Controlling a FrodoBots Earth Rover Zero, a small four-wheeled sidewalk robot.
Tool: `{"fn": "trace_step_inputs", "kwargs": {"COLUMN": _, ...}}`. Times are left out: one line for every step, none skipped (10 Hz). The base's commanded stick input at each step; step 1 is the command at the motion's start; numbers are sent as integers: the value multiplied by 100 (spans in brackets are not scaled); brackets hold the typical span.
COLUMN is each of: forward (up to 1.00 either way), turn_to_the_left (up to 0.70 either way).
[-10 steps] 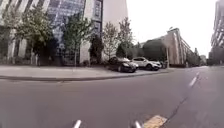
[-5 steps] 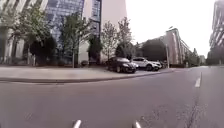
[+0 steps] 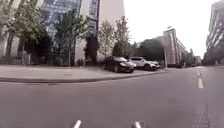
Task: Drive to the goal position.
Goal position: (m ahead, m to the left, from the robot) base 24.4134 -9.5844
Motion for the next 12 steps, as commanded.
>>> {"fn": "trace_step_inputs", "kwargs": {"forward": 70, "turn_to_the_left": -13}}
{"fn": "trace_step_inputs", "kwargs": {"forward": 70, "turn_to_the_left": -13}}
{"fn": "trace_step_inputs", "kwargs": {"forward": 70, "turn_to_the_left": -13}}
{"fn": "trace_step_inputs", "kwargs": {"forward": 70, "turn_to_the_left": -13}}
{"fn": "trace_step_inputs", "kwargs": {"forward": 70, "turn_to_the_left": -13}}
{"fn": "trace_step_inputs", "kwargs": {"forward": 70, "turn_to_the_left": -13}}
{"fn": "trace_step_inputs", "kwargs": {"forward": 70, "turn_to_the_left": -13}}
{"fn": "trace_step_inputs", "kwargs": {"forward": 70, "turn_to_the_left": -9}}
{"fn": "trace_step_inputs", "kwargs": {"forward": 70, "turn_to_the_left": -1}}
{"fn": "trace_step_inputs", "kwargs": {"forward": 70, "turn_to_the_left": 0}}
{"fn": "trace_step_inputs", "kwargs": {"forward": 70, "turn_to_the_left": 0}}
{"fn": "trace_step_inputs", "kwargs": {"forward": 70, "turn_to_the_left": 0}}
